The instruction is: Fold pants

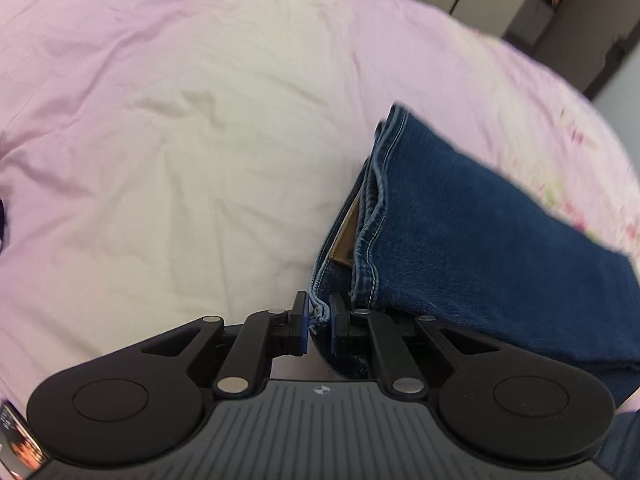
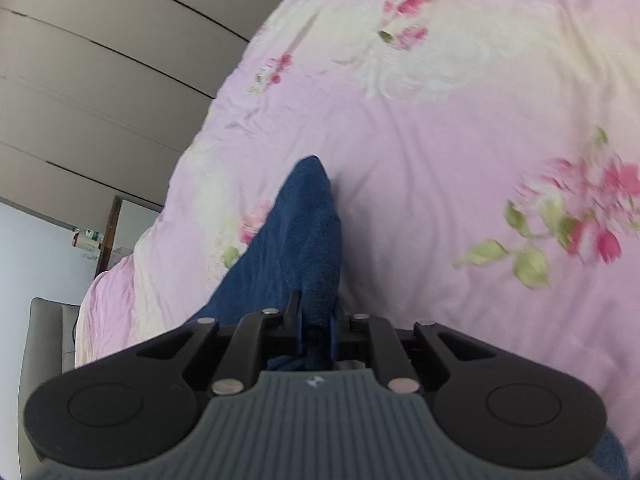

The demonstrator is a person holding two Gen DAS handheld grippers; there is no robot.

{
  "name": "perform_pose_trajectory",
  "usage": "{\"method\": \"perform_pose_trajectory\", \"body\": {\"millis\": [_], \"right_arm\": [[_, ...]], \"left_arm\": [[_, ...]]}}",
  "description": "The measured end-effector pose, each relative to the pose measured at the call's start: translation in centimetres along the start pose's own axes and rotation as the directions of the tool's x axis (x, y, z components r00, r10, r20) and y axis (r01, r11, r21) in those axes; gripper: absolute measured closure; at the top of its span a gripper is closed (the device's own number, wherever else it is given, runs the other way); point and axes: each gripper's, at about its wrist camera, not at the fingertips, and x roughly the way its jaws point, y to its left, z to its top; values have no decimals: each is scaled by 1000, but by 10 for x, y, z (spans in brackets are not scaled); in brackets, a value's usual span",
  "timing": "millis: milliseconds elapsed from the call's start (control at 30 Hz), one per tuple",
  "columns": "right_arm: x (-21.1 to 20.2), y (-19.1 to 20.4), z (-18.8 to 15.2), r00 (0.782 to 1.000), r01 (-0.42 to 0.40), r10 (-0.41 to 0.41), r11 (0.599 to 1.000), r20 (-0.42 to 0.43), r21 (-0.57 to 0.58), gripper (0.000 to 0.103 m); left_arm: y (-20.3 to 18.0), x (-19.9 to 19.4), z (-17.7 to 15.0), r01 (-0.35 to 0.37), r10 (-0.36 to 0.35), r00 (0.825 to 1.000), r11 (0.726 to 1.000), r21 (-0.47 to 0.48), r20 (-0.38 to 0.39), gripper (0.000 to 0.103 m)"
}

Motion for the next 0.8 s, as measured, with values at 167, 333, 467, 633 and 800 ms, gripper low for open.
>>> {"method": "perform_pose_trajectory", "body": {"millis": [167,333,467,633,800], "right_arm": [[27,-21,-13,987,153,-150,988,-61,34,95],[40,-8,-12,949,296,-305,950,-85,-100,80],[28,9,-11,922,368,-387,890,-18,-268,69],[11,12,4,951,283,-307,905,-28,-318,66],[15,28,17,970,213,-240,903,-25,-373,63]], "left_arm": [[0,23,1,-104,107,992,994,46,-73,91],[-9,2,1,-268,280,959,944,192,-37,89],[-30,-46,2,-184,175,983,945,271,57,87],[-103,-75,9,-89,28,991,871,483,134,84],[-186,-63,10,-2,-114,986,730,684,125,82]]}}
